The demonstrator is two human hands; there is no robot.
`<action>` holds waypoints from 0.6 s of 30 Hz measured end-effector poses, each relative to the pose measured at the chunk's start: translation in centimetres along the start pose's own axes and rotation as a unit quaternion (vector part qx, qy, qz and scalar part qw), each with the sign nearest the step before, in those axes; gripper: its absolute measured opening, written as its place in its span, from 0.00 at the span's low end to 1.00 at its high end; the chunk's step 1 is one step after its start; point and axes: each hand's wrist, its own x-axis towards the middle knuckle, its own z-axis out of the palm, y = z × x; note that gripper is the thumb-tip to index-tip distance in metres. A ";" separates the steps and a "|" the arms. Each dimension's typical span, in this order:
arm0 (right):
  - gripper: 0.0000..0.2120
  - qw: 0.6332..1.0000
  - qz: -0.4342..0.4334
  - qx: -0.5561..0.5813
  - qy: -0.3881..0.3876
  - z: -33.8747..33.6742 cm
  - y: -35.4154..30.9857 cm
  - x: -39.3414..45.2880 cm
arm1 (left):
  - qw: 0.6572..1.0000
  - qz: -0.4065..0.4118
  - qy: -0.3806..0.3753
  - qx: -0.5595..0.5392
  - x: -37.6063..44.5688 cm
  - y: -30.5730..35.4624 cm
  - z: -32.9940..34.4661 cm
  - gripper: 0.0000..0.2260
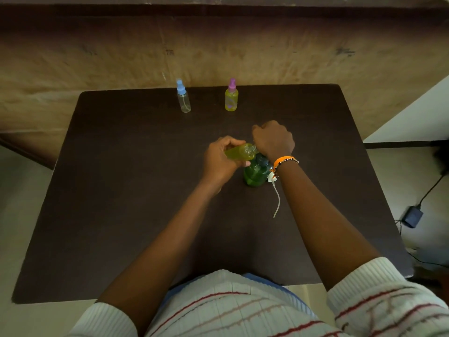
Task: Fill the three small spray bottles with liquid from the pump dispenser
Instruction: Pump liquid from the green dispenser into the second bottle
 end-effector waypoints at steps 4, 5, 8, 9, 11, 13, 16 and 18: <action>0.20 1.000 0.009 0.012 0.008 0.1 0.2 -0.1 | 1.000 -0.004 0.002 -0.015 -0.1 -0.1 0.0 0.20; 0.20 1.000 0.012 0.020 0.014 0.1 0.2 -0.1 | 1.000 -0.006 0.003 -0.018 -0.1 -0.1 0.1 0.20; 0.20 0.999 0.017 0.035 0.033 0.1 0.1 -0.3 | 1.000 -0.009 0.002 -0.019 0.0 -0.2 0.2 0.21; 0.20 0.999 0.017 0.036 0.034 0.1 0.1 -0.3 | 1.000 -0.010 0.002 -0.018 0.1 -0.3 0.2 0.21; 0.20 0.999 0.021 0.037 0.033 0.0 0.1 -0.4 | 1.000 -0.009 0.001 -0.013 0.1 -0.4 0.2 0.21; 0.20 0.999 0.022 0.039 0.030 0.0 0.0 -0.4 | 1.000 -0.010 0.002 -0.012 0.1 -0.3 0.2 0.21; 0.19 0.999 0.016 0.032 0.023 -0.1 0.1 -0.5 | 1.000 -0.005 0.000 -0.011 0.0 -0.2 0.1 0.21; 0.19 1.000 0.012 0.023 0.009 -0.3 0.0 -0.4 | 1.000 -0.002 -0.002 -0.009 -0.1 -0.1 0.1 0.21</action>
